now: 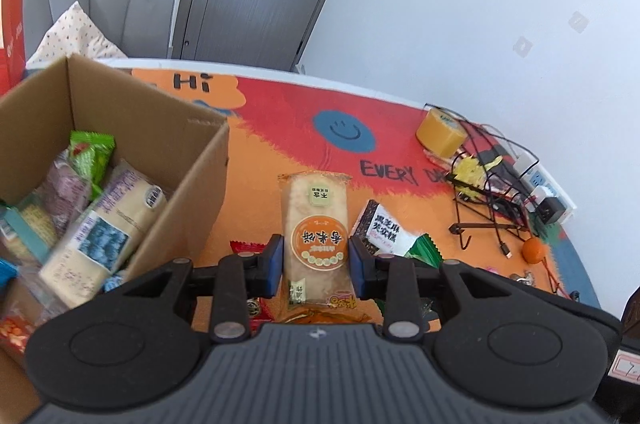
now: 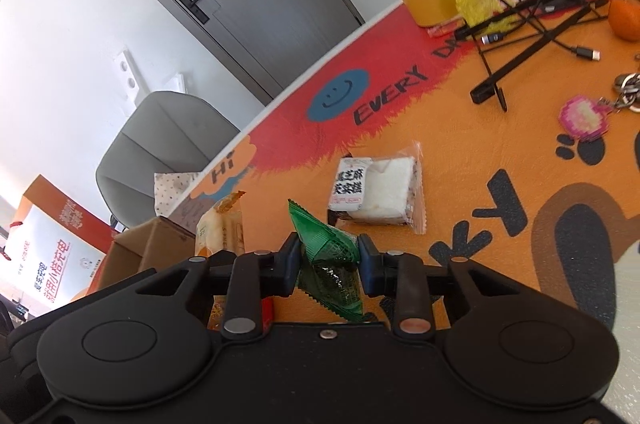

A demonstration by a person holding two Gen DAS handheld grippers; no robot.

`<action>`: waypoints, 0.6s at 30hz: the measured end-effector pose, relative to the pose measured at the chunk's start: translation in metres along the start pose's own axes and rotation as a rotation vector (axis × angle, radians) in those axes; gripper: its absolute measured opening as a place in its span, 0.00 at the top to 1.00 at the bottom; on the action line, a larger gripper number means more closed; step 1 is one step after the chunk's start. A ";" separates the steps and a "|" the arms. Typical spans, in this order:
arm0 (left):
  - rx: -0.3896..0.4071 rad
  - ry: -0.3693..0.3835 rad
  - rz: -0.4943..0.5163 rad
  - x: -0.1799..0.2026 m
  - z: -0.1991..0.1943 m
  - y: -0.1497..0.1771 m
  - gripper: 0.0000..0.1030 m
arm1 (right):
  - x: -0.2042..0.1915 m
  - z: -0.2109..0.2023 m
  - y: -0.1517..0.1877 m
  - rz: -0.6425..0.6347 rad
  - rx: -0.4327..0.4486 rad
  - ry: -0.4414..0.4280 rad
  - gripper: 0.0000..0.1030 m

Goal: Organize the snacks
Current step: 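Carry the cake pack and green triangular pack into the box and open both tools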

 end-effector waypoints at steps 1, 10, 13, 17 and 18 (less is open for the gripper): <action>0.008 -0.002 -0.001 -0.001 -0.004 -0.001 0.68 | -0.003 -0.003 0.000 0.009 -0.006 -0.014 0.70; 0.054 -0.004 0.000 -0.013 -0.038 -0.010 0.68 | -0.033 -0.022 0.007 -0.007 0.006 -0.074 0.70; 0.069 -0.007 -0.006 -0.021 -0.050 -0.012 0.68 | -0.044 -0.024 0.011 -0.024 0.008 -0.094 0.70; 0.084 -0.014 -0.017 -0.032 -0.062 -0.015 0.68 | -0.059 -0.026 0.017 -0.042 0.004 -0.119 0.70; 0.088 -0.019 -0.019 -0.035 -0.065 -0.016 0.68 | -0.062 -0.026 0.018 -0.046 0.002 -0.125 0.70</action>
Point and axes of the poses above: each gripper's, at about its wrist camera, not at the fingertips, and z roughly the way its jaws point, x to its right, y to its underside, the point moved 9 cm from there along z, roughly the way its jaws point, and after that the axes turned 10 degrees about z, right-handed, at the moved point
